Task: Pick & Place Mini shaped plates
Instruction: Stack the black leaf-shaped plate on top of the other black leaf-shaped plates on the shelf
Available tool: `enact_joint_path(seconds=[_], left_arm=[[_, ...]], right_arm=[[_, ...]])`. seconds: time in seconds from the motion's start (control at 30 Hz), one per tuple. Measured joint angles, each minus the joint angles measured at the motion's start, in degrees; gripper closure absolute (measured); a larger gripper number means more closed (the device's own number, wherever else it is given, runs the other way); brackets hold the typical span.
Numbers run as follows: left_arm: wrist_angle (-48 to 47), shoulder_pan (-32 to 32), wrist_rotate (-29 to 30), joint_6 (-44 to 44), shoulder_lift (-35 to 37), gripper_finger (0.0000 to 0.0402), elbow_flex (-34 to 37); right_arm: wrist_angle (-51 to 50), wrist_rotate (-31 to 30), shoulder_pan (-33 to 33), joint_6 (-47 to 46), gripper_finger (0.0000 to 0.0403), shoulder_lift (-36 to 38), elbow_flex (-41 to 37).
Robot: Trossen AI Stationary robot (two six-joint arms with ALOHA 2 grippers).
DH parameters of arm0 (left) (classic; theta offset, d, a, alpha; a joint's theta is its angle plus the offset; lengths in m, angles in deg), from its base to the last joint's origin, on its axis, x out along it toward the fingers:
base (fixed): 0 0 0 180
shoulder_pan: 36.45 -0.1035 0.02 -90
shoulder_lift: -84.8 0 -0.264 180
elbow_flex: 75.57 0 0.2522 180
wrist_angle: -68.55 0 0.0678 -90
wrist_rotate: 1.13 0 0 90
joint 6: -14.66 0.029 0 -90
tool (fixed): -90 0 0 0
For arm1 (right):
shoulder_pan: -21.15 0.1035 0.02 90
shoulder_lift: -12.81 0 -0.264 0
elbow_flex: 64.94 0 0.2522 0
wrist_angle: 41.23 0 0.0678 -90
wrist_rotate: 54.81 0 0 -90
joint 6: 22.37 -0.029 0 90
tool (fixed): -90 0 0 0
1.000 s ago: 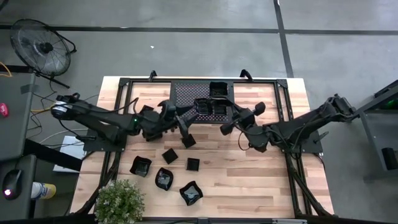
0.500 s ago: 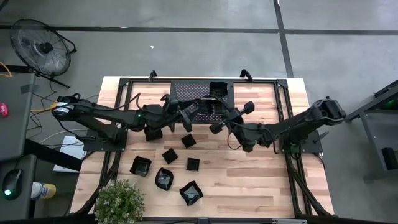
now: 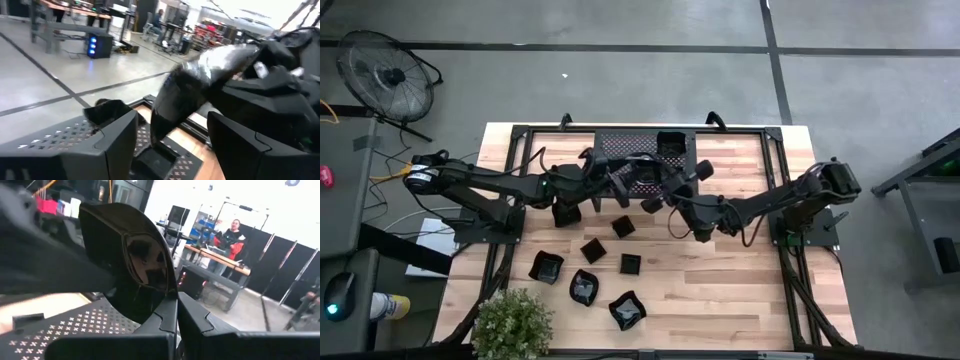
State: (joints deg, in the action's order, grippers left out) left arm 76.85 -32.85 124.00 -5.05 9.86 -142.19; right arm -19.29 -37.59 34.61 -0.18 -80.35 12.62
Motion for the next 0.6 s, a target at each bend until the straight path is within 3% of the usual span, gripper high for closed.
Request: enact_joint_path(seconds=[0.23,0.6], left_arm=[[-1.3,0.0,1.2,0.0,0.0,0.0197,0.0],[-1.2,0.0,1.5,0.0,0.0,0.0258,0.0]], right_arm=[[-0.7,-4.7,0.0,1.6,0.0403,-0.7,0.6],[-0.7,-4.8,0.0,2.1,0.0403,-0.7,0.5]])
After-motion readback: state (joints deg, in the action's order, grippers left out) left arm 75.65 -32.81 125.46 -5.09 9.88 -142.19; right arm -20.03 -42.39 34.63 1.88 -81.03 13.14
